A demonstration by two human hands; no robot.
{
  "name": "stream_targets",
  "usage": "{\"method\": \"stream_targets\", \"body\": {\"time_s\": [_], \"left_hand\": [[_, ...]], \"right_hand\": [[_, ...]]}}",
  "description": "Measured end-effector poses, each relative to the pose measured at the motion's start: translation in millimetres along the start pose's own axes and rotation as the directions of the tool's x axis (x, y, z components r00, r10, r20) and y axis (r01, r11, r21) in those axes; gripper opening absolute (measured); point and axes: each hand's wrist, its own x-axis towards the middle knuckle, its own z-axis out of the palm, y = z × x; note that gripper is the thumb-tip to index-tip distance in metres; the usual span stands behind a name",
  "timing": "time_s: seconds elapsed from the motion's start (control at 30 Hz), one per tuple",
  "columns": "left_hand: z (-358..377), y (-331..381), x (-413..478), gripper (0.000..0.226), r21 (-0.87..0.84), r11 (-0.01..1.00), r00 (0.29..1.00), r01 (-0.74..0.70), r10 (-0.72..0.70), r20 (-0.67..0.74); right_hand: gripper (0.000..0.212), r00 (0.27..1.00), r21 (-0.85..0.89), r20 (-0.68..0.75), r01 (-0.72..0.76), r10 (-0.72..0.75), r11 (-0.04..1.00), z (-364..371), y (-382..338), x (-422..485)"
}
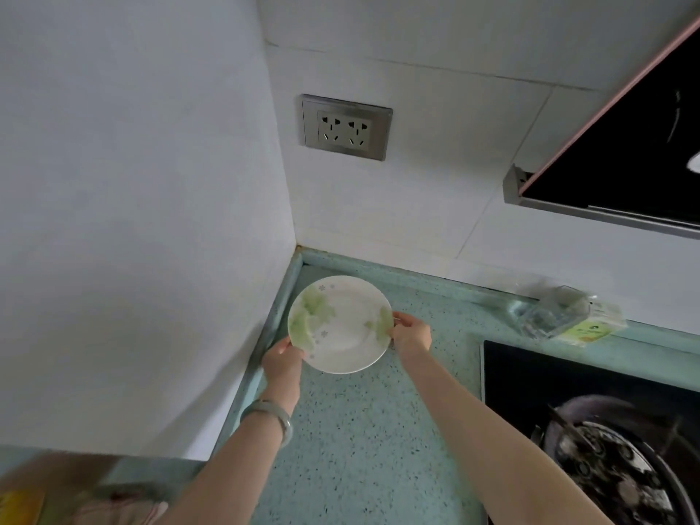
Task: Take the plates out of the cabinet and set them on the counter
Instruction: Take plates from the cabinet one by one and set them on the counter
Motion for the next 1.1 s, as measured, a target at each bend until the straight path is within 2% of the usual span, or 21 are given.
{"method": "stream_targets", "body": {"time_s": [0.13,0.3,0.4,0.5,0.67,0.73,0.87,1.0,1.1], "left_hand": [[2,8,7,0.039,-0.036,0.999,1.0,0.0,-0.001,-0.029],[2,8,6,0.022,0.0,0.999,0.996,0.034,-0.034,-0.082],[1,5,-4,0.025,0.002,0.999,0.999,-0.038,0.038,-0.024],[-3,13,-19,0.026,-0.031,0.993,0.993,-0.116,0.117,0.033],[-16,31,-55,0.055,-0.003,0.951,0.927,-0.308,0.301,0.224],[-24,38,-83,0.056,0.005,0.905,0.861,-0.426,0.403,0.31],[-41,56,-142,0.059,0.031,0.71,0.623,-0.703,0.595,0.507],[-56,67,-199,0.072,-0.038,0.558,0.433,-0.829,0.684,0.588],[-63,71,-232,0.078,-0.09,0.522,0.344,-0.848,0.672,0.656]], "right_hand": [[0.04,0.999,-0.045,0.012,0.04,-0.04,0.998,7,-7,9],[0.04,0.997,-0.092,0.016,0.082,-0.081,0.992,12,-12,13],[0.038,0.991,-0.144,0.069,0.127,-0.119,0.981,6,-13,8],[0.049,0.979,-0.196,0.128,0.182,-0.159,0.964,-6,-19,-7],[0.057,0.936,-0.11,0.122,0.344,-0.331,0.932,-47,-27,-62],[0.06,0.909,-0.05,0.122,0.408,-0.399,0.912,-71,-26,-97],[0.069,0.834,0.091,0.133,0.528,-0.535,0.845,-114,-27,-161],[0.078,0.774,0.161,0.098,0.608,-0.625,0.778,-156,-20,-220],[0.082,0.761,0.176,0.042,0.632,-0.647,0.755,-185,-4,-256]]}}
